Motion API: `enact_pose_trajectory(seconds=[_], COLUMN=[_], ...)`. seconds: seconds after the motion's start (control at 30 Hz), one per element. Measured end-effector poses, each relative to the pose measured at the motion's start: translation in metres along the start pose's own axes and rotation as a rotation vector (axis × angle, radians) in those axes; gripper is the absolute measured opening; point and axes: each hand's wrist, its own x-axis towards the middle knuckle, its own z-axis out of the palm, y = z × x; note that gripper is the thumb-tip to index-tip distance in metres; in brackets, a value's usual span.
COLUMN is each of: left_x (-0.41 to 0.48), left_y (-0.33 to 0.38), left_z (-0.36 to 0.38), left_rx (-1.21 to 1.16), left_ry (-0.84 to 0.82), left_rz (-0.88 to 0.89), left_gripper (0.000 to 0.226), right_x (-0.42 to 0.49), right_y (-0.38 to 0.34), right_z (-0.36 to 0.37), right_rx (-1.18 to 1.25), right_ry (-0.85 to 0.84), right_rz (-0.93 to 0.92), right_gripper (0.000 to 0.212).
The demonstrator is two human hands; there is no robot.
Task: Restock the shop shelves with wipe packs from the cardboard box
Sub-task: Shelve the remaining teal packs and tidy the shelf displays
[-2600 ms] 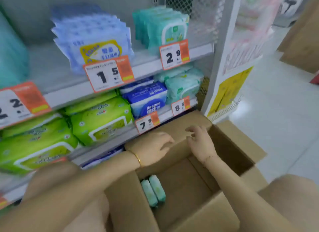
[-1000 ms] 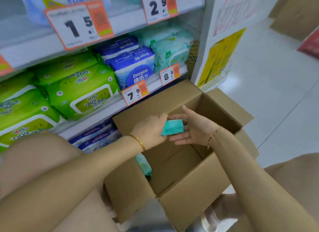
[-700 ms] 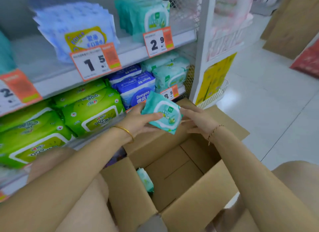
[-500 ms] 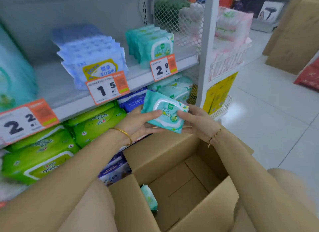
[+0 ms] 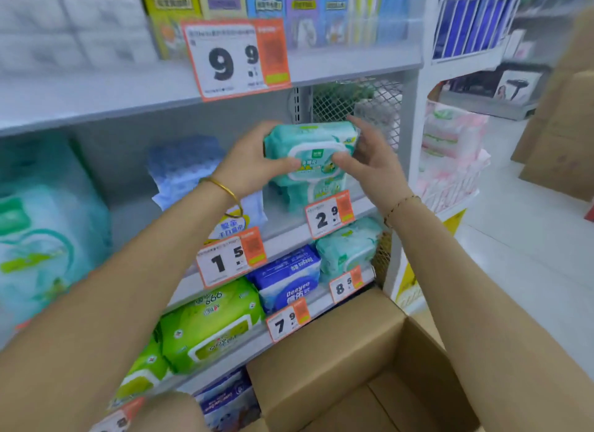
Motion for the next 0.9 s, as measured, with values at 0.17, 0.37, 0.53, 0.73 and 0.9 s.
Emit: enact_pose_trajectory(seconds=[0.17, 0.37, 0.53, 0.73, 0.9], left_x=[0.056, 0.125, 0.152, 0.161, 0.158], left_y=[-0.024, -0.059, -0.084, -0.107, -0.099], left_z=[-0.004, 0.0, 0.01, 0.021, 0.021], left_rx=[0.063, 0.273, 0.432, 0.497, 0.381], left_ry=[0.327, 0.307, 0.146, -0.112, -0.214], left_rz=[-0.031, -0.165, -0.281, -0.449, -0.537], left_gripper=[0.05, 0.052, 0.059, 0.041, 0.025], right_x=[0.041, 0.059, 0.06, 0.06, 0.06], right_y=[0.021, 0.047, 0.057, 0.059, 0.058], right_z=[0.016, 0.029, 0.032, 0.033, 0.034], right_rx=[-0.667, -0.983, -0.994, -1.017, -1.047], right_ry=[0.062, -0.041, 0.002, 0.031, 0.014], right_rz=[0.003, 0.086, 0.073, 0.05, 0.058], right_gripper=[0.051, 0.041, 0.036, 0.035, 0.036])
